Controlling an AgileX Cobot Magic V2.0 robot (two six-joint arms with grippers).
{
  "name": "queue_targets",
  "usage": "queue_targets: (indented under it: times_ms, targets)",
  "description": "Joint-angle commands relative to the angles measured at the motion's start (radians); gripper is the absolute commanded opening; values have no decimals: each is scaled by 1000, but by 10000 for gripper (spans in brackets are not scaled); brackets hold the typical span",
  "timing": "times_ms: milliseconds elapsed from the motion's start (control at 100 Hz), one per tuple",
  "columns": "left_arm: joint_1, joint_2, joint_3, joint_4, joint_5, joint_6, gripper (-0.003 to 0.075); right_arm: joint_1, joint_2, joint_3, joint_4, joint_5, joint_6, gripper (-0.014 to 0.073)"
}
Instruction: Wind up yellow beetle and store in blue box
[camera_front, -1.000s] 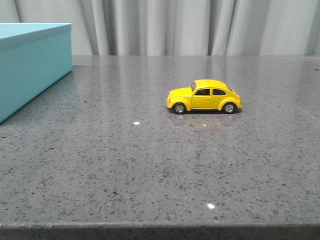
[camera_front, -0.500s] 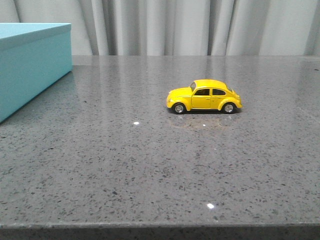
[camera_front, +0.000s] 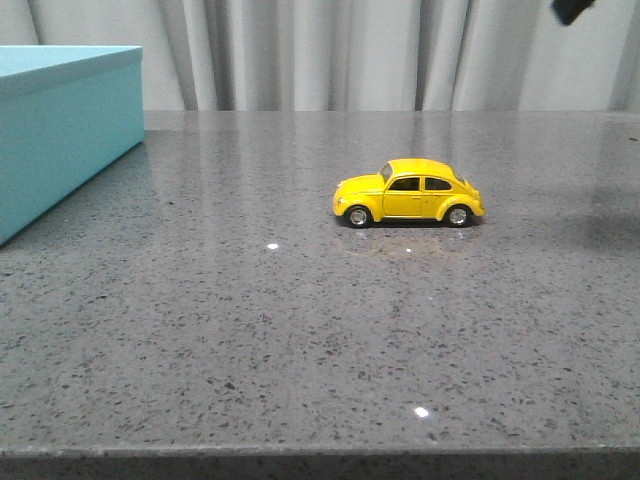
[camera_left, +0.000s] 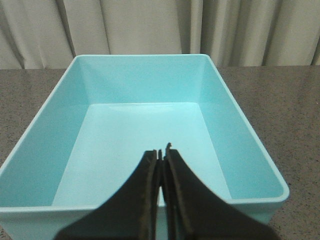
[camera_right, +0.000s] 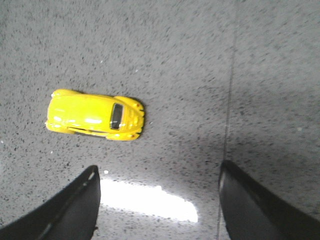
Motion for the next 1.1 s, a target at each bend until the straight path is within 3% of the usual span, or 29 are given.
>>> queue_targets:
  times_ms: [0, 360, 780, 1090]
  targets:
    - [-2, 9, -37, -12, -77, -8, -20, 34, 46, -95, -45, 22, 51, 510]
    - [-2, 9, -37, -12, -73, -8, -20, 171, 246, -255, -106, 32, 264, 510]
    - [-8, 9, -37, -12, -66, -8, -20, 252, 379, -295, -172, 70, 411, 507]
    - [-54, 9, -37, 4, -66, -8, -20, 258, 415, -296, -194, 42, 444, 507]
